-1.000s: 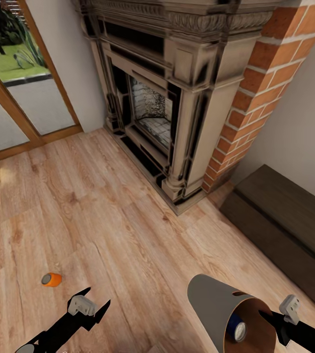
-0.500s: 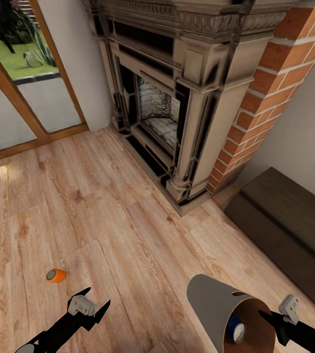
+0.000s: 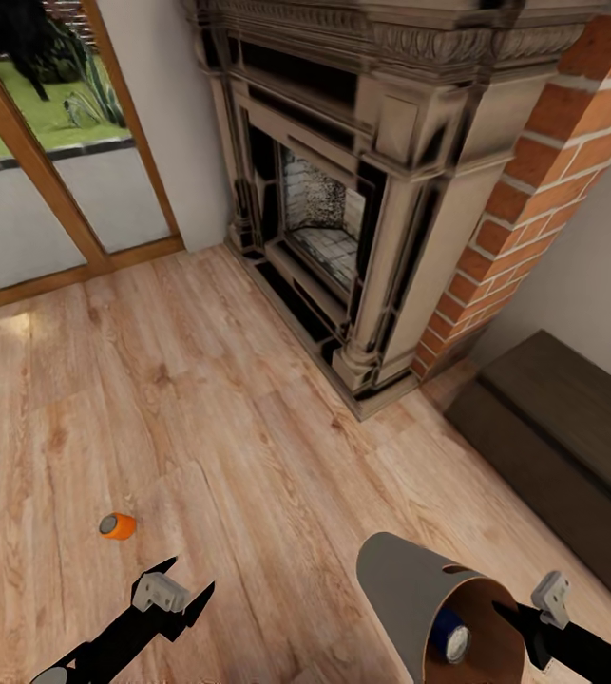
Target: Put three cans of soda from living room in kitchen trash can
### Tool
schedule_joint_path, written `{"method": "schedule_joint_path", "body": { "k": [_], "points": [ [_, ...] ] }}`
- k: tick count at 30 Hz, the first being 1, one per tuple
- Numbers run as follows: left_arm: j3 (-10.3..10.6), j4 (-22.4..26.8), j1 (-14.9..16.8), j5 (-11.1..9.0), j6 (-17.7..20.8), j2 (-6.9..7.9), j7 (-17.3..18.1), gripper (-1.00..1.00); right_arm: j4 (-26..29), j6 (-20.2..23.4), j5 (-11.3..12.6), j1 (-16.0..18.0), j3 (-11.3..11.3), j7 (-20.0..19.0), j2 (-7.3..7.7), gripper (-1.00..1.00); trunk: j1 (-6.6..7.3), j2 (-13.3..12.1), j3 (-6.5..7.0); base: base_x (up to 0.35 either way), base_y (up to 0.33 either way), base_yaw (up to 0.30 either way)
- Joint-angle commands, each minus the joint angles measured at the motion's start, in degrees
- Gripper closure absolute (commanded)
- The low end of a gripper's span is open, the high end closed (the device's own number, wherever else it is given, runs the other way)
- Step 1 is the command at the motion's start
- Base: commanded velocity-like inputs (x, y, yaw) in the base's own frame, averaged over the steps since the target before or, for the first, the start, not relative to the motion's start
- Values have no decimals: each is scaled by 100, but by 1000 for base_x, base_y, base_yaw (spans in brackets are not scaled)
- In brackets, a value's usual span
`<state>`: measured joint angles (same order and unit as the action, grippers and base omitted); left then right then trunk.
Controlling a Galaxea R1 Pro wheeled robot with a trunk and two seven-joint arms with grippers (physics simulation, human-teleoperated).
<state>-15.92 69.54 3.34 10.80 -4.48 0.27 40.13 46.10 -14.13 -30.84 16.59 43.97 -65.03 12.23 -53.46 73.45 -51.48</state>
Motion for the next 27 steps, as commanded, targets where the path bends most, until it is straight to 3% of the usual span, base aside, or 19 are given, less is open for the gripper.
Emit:
{"method": "schedule_joint_path", "body": {
  "k": [1, 27],
  "points": [
    [1, -1, 0, 1, 0, 0, -2, -100, 5, -10, 3, 2, 0, -1, -10, 100, 0, 0, 1, 0, 0, 235],
    [10, -11, 0, 10, 0, 0, -14, -100, -11, -12, 7, 2, -2, 79, -19, 100, 0, 0, 1, 0, 0, 248]
  ]
}}
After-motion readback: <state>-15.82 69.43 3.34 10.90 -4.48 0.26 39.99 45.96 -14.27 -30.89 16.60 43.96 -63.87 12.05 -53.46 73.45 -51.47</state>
